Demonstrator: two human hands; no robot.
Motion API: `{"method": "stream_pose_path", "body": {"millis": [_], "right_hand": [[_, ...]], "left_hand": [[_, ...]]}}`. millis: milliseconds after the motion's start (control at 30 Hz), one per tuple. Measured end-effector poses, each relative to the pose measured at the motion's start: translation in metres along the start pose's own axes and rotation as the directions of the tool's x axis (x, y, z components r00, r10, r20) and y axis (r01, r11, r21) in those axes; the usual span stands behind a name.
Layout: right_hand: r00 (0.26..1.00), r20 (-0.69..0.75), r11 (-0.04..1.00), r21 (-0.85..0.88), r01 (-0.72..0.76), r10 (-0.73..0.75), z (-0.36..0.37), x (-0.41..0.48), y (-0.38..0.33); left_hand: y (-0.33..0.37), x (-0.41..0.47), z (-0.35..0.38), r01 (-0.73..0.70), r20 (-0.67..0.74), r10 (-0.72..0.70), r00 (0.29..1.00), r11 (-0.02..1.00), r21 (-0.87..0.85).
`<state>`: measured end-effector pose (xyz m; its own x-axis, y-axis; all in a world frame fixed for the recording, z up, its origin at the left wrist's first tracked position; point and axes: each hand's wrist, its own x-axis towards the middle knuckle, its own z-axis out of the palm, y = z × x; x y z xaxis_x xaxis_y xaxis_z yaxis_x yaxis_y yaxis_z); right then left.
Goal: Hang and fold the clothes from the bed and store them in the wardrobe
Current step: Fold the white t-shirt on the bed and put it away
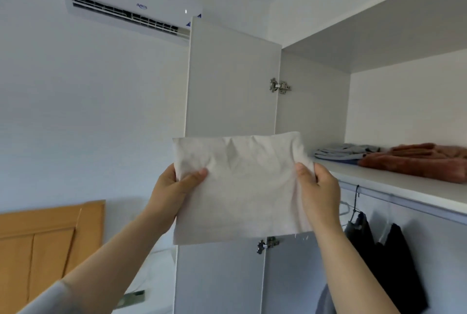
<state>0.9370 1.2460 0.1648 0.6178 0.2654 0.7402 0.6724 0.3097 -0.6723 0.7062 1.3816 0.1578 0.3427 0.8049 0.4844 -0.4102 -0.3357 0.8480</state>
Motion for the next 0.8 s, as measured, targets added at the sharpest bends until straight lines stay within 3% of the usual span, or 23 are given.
{"method": "stream_pose_path", "body": {"millis": [233,467,800], "right_hand": [[0.991,-0.127,0.984,-0.178,0.019,-0.042,-0.017,0.056,0.04],[0.962,-0.252,0.923,-0.385,0.003,-0.109,-0.066,0.095,0.059],[0.9,-0.334,0.715,-0.698,-0.036,-0.281,-0.186,0.126,0.052]], "left_hand": [[-0.052,0.093,0.062,0.035,0.246,-0.002,0.969,0.991,-0.129],[-0.095,0.159,0.147,0.146,0.487,-0.018,0.873,0.963,-0.225],[-0.121,0.167,0.321,0.328,0.701,0.03,0.713,0.869,-0.371]]}}
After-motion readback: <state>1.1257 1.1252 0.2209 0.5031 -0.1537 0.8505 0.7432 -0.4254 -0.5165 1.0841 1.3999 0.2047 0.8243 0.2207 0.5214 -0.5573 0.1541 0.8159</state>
